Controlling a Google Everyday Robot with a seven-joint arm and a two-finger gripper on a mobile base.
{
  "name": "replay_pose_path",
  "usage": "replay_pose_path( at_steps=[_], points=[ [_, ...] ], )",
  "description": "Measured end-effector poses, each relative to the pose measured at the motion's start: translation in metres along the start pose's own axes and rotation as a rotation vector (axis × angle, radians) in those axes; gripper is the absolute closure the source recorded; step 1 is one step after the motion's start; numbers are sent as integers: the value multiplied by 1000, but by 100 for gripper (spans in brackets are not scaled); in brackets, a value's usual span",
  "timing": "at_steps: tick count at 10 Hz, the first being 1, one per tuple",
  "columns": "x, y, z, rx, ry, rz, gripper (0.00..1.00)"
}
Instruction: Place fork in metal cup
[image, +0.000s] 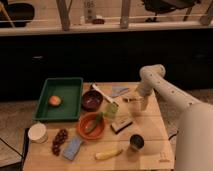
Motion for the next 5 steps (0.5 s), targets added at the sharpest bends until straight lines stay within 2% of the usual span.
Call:
replay_pose_path(
  at_steps=[5],
  points=[
    [-1, -4, 9, -8, -11, 9, 20]
  ],
)
